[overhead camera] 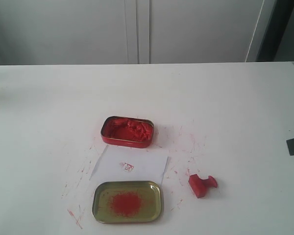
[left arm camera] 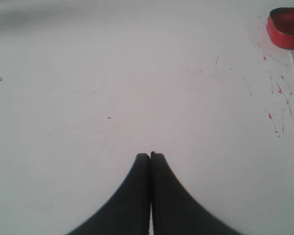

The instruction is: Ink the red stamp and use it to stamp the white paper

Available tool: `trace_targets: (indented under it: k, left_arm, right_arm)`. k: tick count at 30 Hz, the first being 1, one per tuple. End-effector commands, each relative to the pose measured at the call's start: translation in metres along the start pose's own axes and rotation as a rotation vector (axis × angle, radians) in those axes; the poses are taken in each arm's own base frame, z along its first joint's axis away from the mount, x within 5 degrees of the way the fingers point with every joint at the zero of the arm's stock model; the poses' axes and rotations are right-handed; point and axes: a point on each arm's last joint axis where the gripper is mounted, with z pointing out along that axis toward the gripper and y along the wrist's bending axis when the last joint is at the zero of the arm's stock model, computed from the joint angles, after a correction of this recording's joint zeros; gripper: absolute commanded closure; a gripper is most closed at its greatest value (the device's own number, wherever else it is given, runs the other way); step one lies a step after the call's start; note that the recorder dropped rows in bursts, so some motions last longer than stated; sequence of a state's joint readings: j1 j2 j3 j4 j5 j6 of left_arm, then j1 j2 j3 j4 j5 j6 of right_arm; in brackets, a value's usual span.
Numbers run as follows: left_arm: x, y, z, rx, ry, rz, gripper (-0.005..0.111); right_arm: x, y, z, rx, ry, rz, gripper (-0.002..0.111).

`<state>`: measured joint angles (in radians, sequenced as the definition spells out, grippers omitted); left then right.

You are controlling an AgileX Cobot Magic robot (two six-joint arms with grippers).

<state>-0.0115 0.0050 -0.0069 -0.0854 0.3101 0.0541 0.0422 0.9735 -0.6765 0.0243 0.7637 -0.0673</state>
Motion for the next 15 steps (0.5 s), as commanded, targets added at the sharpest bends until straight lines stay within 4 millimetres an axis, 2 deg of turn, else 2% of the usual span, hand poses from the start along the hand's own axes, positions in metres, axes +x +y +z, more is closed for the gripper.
trace_targets:
  k: [1,13,15]
  left_arm:
    - [0.0015,-0.0003,0.0007,0.001,-0.003,-0.016,0.107]
    - [0.0015,-0.0003,0.0007,0.001,-0.003,-0.016,0.107]
    - [0.0015,-0.0003,0.0007,0.001,-0.003,-0.016,0.107]
  right_arm:
    - [0.0001,-0.0008,-0.0007,0.005,-0.015,0.005,0.108]
    - [0.0003,-0.0008,-0.0009,0.005,-0.013,0.005,0.108]
    - [0.0015,-0.0005,-0.0100,0.007,-0.054,0.005,0.108]
